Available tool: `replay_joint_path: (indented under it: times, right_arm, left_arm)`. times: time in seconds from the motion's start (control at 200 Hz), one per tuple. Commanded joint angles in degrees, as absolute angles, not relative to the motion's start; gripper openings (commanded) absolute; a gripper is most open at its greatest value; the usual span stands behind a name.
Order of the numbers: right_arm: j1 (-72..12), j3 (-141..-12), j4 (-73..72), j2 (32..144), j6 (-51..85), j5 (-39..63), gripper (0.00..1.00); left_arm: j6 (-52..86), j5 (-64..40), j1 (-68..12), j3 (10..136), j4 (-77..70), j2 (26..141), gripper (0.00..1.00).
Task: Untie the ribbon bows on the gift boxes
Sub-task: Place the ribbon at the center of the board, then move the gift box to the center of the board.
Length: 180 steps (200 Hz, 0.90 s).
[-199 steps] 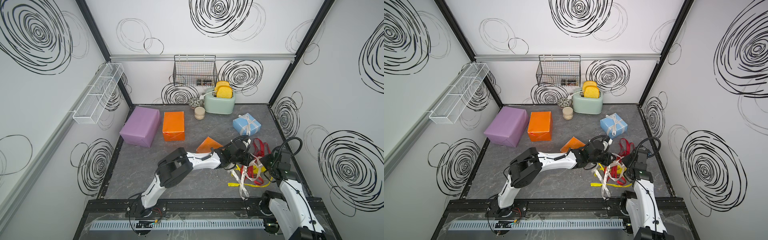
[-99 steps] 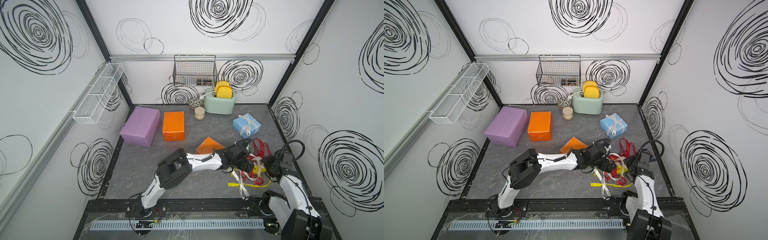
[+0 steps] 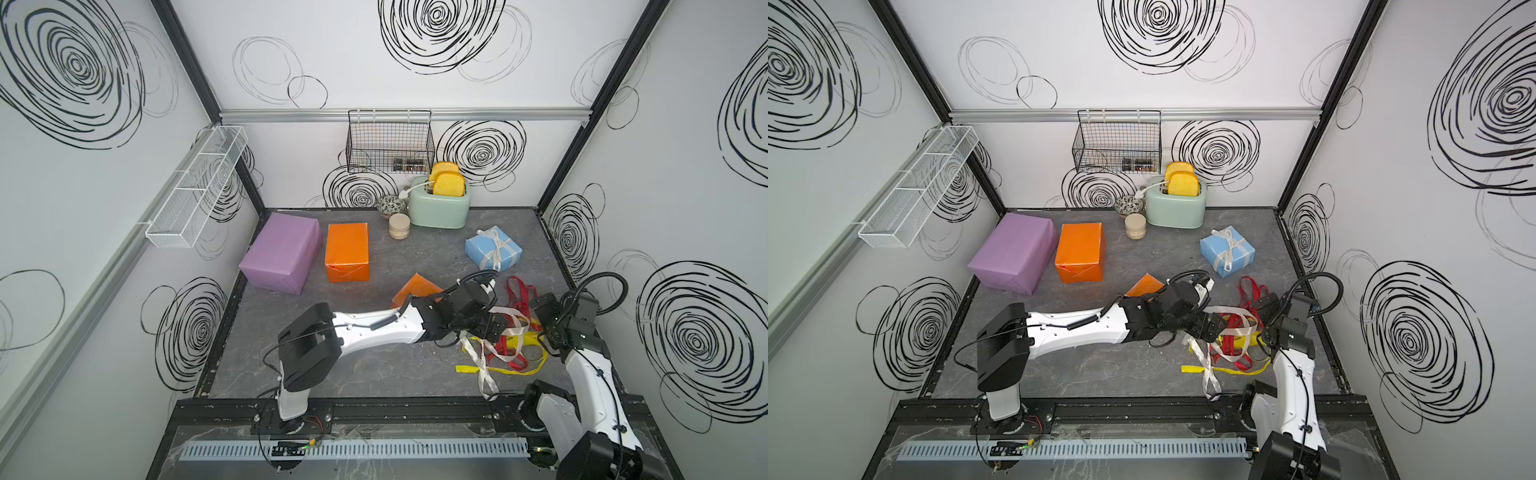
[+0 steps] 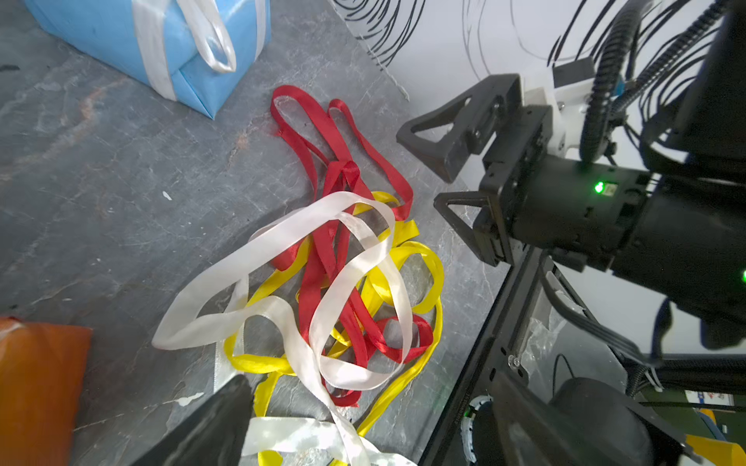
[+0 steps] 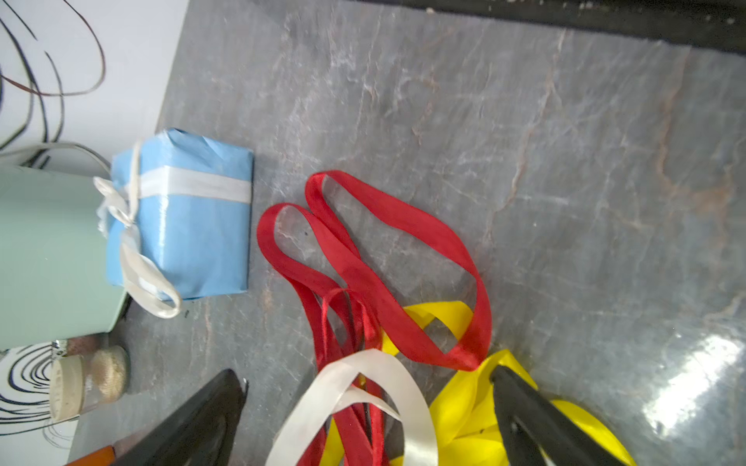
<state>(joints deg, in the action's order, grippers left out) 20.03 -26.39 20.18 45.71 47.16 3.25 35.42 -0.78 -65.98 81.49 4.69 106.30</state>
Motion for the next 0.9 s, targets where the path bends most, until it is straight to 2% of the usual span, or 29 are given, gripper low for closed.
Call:
replay_joint_path:
  times: [0.0, 0.085, 0.175, 0.375, 0.57, 0.74, 0.896]
  right_arm:
    - [19.6, -30.4, 22.3, 43.4, 47.5, 2.1, 0.98]
    - [17.2, -31.5, 18.1, 41.9, 45.6, 7.4, 1.00]
    - [10.0, -32.0, 12.4, 41.7, 43.3, 11.3, 0.95]
    - [-17.1, -38.9, 12.1, 51.4, 34.6, -0.5, 0.95]
    - [-34.3, -45.6, 17.7, 64.6, 29.5, -8.1, 0.98]
    - [-41.1, -45.7, 17.6, 70.3, 26.6, -5.7, 1.00]
    - [-43.1, -45.0, 16.9, 74.4, 27.4, -2.8, 1.00]
  left_arm:
    - [34.0, 3.2, -65.5, 80.2, 4.8, 102.0, 0.96]
    - [33.9, 5.1, -64.4, 78.8, 4.6, 98.5, 0.96]
    - [33.4, 6.9, -62.9, 77.1, 4.3, 93.7, 0.96]
    - [31.2, 10.4, -57.7, 75.0, 7.3, 82.0, 0.96]
    - [27.0, 12.6, -48.9, 70.8, 10.8, 68.7, 0.96]
    - [26.2, 11.8, -38.2, 60.3, 10.8, 56.8, 0.96]
    - [25.7, 12.1, -30.6, 48.2, 8.7, 48.5, 0.96]
